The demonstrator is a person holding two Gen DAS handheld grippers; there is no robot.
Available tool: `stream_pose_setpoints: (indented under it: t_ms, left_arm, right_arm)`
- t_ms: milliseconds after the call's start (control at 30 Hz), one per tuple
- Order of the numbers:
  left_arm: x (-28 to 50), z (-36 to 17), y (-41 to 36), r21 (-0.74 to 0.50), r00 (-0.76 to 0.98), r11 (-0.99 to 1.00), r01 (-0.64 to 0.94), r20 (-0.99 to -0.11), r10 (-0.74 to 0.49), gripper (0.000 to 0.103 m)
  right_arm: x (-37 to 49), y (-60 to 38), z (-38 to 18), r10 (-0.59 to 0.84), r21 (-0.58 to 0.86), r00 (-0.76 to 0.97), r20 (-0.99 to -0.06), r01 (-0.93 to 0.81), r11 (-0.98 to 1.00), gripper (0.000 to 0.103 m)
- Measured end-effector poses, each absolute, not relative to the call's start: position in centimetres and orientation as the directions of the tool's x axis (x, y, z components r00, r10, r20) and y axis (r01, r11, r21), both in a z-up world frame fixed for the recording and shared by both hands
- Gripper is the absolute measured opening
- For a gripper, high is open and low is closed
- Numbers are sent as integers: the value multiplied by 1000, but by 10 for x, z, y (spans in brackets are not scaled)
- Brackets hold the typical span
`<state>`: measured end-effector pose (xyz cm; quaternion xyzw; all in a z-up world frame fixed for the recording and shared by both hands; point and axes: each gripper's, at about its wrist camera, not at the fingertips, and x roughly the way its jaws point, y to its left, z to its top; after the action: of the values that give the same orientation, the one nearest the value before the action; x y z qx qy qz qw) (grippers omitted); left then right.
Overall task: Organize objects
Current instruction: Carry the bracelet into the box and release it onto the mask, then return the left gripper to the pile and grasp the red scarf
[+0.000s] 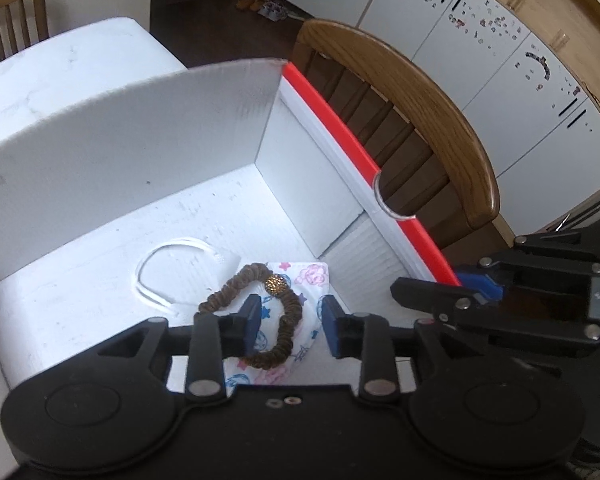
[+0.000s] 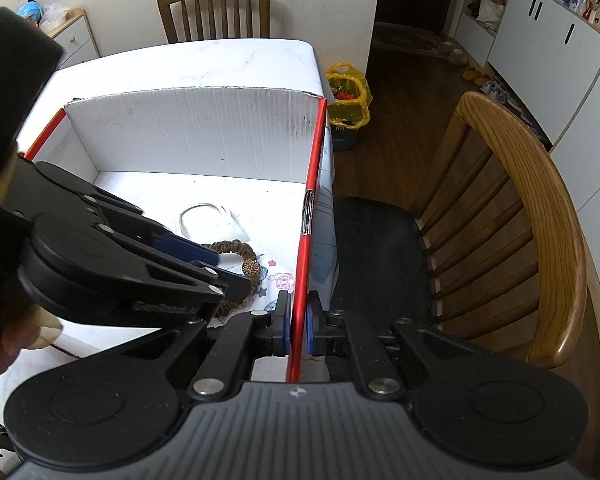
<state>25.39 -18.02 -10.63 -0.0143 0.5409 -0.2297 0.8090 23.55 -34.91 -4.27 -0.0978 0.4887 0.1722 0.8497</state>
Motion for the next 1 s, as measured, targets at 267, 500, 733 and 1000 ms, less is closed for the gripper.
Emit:
stream_pose_setpoints:
  t_ms: [267,500,733,1000]
  left_arm:
    - [229,-72,-160,-245,402,910,335,-836,-373,40]
    - [211,-48,-122,-210,484,941,265,-816,-318,41]
    - [187,-31,-79,-138,556,979,151,-807,-199,44]
    - [159,-27,-22,-126,597,992,-11,-797,-95,56]
  right_arm:
    - [235,-348,-42,189,-7,463,-866,-389,921,7]
    - [235,-344,-41,178,-19,463,-868,-390,920,7]
    - [235,-342,-41,170,-26,463,-870,-387,922,7]
    - [235,-342,-41,164,-31,463,-871,-385,922,7]
